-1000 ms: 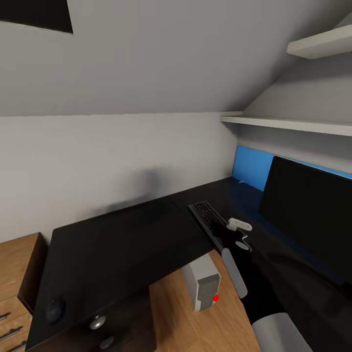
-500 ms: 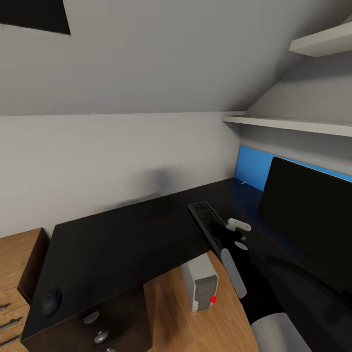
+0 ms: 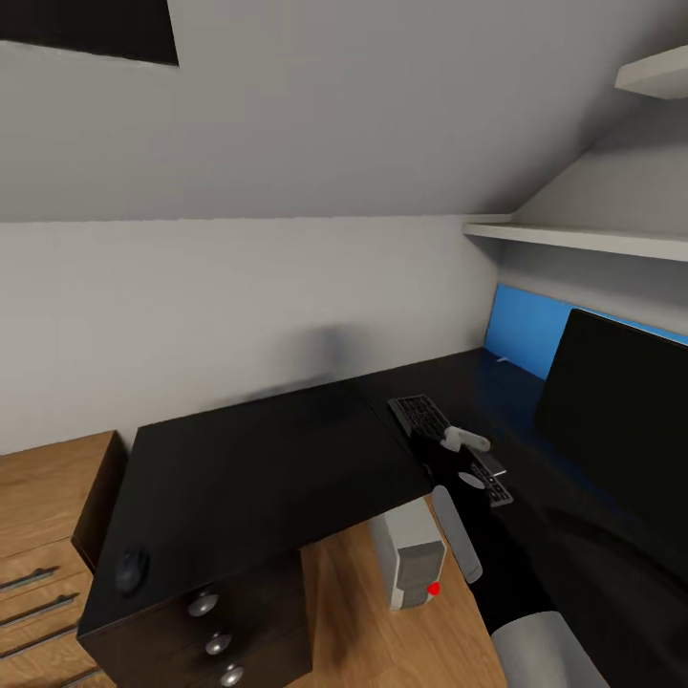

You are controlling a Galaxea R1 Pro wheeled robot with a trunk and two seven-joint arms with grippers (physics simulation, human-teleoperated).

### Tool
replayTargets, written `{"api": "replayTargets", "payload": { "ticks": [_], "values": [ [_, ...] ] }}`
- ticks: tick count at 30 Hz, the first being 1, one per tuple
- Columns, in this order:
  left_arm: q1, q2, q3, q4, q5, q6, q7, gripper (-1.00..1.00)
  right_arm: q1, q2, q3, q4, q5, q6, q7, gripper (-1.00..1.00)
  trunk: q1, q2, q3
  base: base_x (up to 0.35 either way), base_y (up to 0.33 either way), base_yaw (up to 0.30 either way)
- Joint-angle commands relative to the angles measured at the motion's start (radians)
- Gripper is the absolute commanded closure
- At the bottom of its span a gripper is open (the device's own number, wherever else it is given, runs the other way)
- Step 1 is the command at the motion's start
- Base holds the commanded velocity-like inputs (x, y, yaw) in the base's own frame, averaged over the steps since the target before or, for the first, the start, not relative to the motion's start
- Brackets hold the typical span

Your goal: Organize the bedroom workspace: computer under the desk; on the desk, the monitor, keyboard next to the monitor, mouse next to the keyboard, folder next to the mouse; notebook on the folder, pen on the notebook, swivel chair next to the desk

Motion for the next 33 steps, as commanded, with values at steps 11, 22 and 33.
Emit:
{"api": "replayTargets", "payload": {
  "ticks": [11, 22, 33],
  "values": [
    [-0.001, 0.001, -0.009, 0.005, 0.009, -0.007, 0.005, -1.00, -0.002, -0.023, 0.089, 0.028, 0.107, -0.024, 0.003, -1.00, 0.000, -0.001, -0.002, 0.000, 0.000, 0.001],
    [-0.001, 0.000, -0.009, 0.005, 0.005, -0.008, 0.006, -1.00, -0.101, -0.073, 0.085, 0.183, 0.136, -0.065, 0.070, -1.00, 0.000, -0.001, -0.002, 0.000, 0.000, 0.000],
    [-0.001, 0.000, -0.008, 0.005, 0.007, -0.009, 0.007, -1.00, -0.382, -0.125, 0.084, 0.629, 0.133, -0.232, 0.190, -1.00, 0.000, -0.001, -0.002, 0.000, 0.000, 0.000]
  ]
}}
